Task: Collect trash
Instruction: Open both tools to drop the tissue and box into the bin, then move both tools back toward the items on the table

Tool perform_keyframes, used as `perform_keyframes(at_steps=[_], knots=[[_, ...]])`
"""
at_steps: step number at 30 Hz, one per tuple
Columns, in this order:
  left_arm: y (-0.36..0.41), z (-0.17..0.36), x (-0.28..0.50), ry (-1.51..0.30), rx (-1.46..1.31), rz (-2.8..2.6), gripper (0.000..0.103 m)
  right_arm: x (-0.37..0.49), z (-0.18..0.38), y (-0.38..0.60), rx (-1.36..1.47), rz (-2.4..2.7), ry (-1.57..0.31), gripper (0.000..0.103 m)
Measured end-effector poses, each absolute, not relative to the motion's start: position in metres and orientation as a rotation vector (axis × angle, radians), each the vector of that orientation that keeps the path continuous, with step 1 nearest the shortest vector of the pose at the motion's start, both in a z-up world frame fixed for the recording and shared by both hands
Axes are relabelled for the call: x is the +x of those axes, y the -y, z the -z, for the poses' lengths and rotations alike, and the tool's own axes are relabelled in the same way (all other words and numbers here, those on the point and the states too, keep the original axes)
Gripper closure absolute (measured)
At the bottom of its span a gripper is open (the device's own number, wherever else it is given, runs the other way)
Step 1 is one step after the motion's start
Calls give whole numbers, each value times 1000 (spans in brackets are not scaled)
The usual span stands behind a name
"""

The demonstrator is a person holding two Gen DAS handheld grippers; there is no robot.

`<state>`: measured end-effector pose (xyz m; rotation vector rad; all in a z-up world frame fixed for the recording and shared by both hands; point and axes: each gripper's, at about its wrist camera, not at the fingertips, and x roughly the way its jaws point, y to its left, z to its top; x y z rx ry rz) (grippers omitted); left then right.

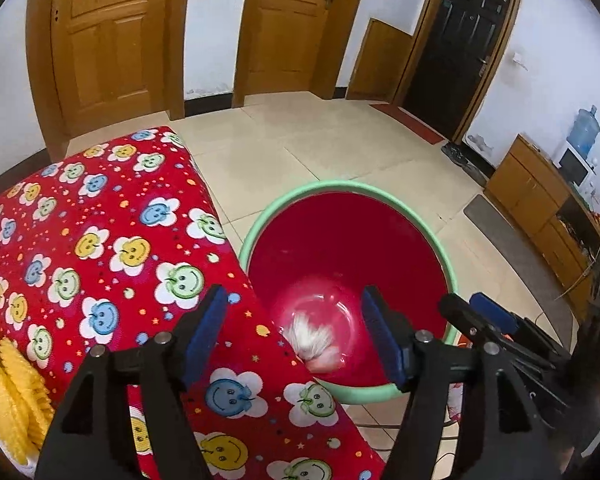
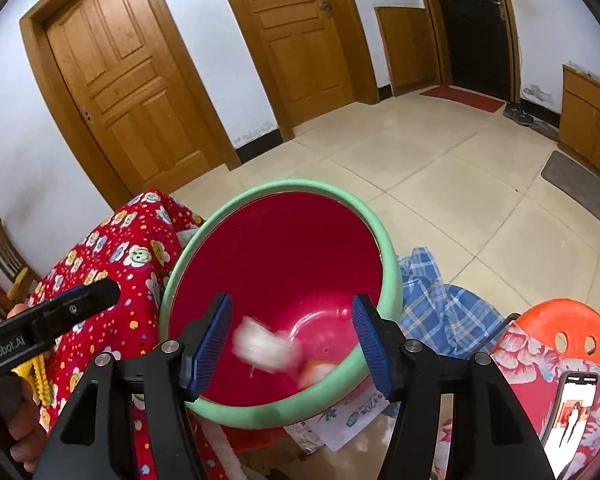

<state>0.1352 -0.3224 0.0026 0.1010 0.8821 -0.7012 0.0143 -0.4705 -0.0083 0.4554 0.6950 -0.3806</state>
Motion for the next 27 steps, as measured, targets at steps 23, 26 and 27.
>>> perform_keyframes(at_steps=[23, 26, 27], knots=[[227, -79, 112, -735, 40, 579, 30, -7, -32, 402, 427, 235, -636, 39], [210, -84, 106, -725, 33, 554, 30, -9, -35, 389, 418, 210, -639, 39], [203, -86, 104, -723, 30, 546, 30, -10, -36, 385, 416, 203, -639, 39]])
